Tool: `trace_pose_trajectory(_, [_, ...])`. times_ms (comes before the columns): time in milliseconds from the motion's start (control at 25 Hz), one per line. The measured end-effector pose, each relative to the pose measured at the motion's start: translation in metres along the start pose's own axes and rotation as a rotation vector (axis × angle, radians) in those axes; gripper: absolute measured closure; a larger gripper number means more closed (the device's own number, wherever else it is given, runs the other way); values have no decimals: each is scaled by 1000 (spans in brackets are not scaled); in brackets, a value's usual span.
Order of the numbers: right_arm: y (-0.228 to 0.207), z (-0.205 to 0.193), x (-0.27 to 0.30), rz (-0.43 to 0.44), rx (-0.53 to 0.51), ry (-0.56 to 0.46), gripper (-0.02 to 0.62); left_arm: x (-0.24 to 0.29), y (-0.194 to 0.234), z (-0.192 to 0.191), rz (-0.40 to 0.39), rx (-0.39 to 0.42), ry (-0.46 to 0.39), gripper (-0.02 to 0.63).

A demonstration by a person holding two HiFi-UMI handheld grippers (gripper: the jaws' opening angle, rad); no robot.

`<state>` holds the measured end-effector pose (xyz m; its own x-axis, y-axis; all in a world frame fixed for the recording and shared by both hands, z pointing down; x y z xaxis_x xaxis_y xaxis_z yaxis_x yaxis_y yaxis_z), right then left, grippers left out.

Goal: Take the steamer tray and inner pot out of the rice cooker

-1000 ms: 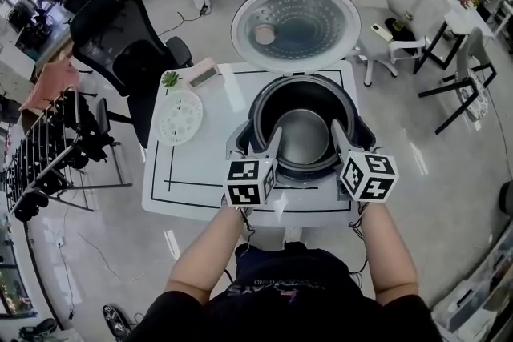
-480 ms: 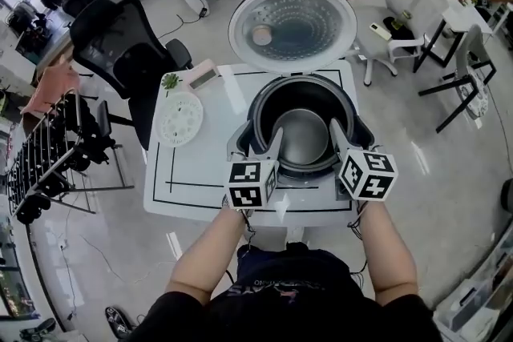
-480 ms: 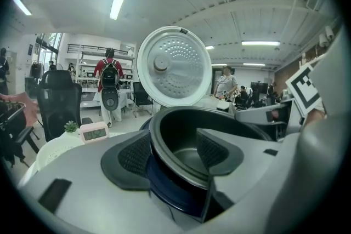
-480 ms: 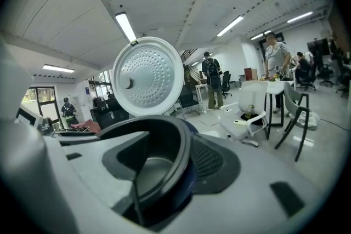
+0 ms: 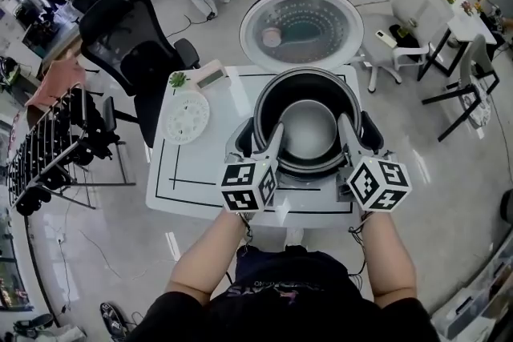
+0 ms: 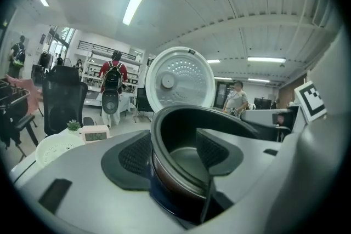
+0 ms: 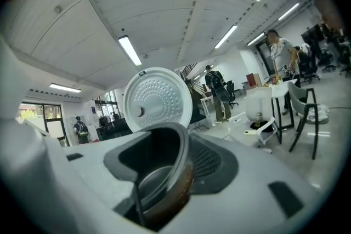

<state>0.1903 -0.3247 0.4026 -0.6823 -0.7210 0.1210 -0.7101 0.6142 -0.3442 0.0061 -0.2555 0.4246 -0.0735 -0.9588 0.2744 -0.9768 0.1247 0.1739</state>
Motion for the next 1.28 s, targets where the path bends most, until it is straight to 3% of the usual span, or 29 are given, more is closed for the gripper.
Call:
trace_pose_trajectory(360, [26, 45, -11, 82, 1, -125, 385, -30, -1, 57, 12, -26, -163, 373])
trace_pose_trajectory(680, [68, 77, -13, 172, -22, -215, 388, -58, 18, 79, 44, -61, -214, 376])
trace_pose_trajectory(1040, [150, 72, 15, 344, -20, -183, 388, -106, 88, 98, 188, -99, -268, 373])
trace_pose_trajectory(1280, [206, 41, 43, 424, -28, -129, 388, -139, 148, 92, 275, -113, -267, 373])
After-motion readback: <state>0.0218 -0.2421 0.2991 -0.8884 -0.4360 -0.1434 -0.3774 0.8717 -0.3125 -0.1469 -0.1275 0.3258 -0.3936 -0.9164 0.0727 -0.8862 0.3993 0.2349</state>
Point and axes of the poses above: the fingertips, and each gripper's own axes: x forward along the fingers, y to its left, z out of its top, the point moved 1 cm from there along -x, backward along the fingers, and after that the axes turned 5 degrees about z, right-handed, at the moved point
